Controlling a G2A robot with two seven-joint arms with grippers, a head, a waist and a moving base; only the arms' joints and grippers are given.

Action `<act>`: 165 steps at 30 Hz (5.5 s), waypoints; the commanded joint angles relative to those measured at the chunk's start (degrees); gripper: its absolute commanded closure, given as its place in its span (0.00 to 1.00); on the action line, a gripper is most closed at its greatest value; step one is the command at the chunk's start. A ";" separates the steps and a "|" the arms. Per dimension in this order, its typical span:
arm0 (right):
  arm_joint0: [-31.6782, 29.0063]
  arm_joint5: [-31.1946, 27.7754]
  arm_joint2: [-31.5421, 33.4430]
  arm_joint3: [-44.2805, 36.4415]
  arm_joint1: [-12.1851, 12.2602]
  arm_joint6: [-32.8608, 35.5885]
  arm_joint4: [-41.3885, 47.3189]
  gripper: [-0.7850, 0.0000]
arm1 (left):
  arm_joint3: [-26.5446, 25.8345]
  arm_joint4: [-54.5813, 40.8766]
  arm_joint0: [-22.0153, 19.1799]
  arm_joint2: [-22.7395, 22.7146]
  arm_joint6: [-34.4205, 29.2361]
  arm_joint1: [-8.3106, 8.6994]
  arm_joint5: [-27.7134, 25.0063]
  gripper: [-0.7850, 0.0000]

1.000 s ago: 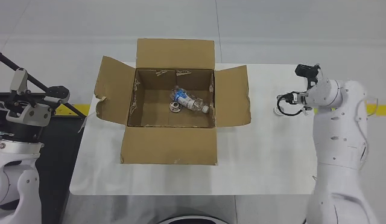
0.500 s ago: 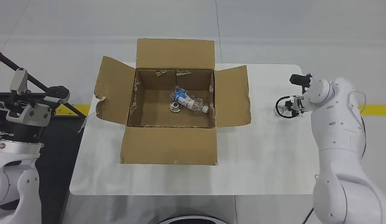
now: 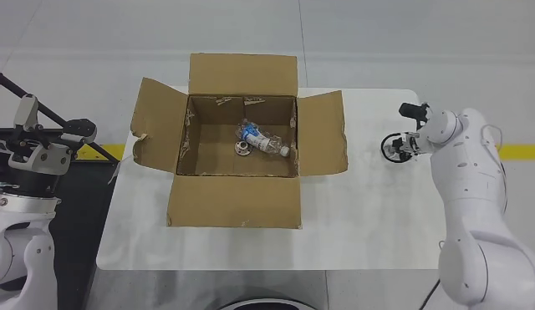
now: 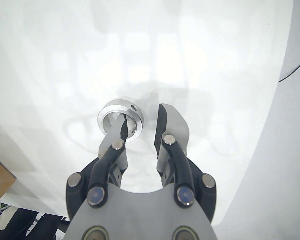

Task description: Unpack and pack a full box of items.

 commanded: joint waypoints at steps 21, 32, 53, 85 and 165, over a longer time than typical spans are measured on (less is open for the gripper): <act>2.89 0.36 -3.52 4.58 0.27 -2.18 2.31 1.00 | 0.00 0.00 0.00 0.00 0.00 0.00 0.00 0.00; -3.35 3.84 -5.44 -18.57 0.07 -0.54 4.62 1.00 | 0.00 0.00 0.00 0.00 0.00 0.00 0.00 0.00; -14.23 9.44 -30.78 -72.21 -3.00 3.97 9.08 1.00 | 0.00 0.00 0.00 0.00 0.00 0.00 0.00 0.00; 3.24 9.09 -64.43 -21.10 -21.06 -8.46 22.58 1.00 | 1.76 1.38 -1.74 -0.14 4.61 -0.04 2.02 0.00; -35.13 -5.75 7.32 -70.59 -6.77 -4.97 46.96 0.00 | 6.13 26.60 -11.01 25.14 -13.72 2.60 6.29 0.00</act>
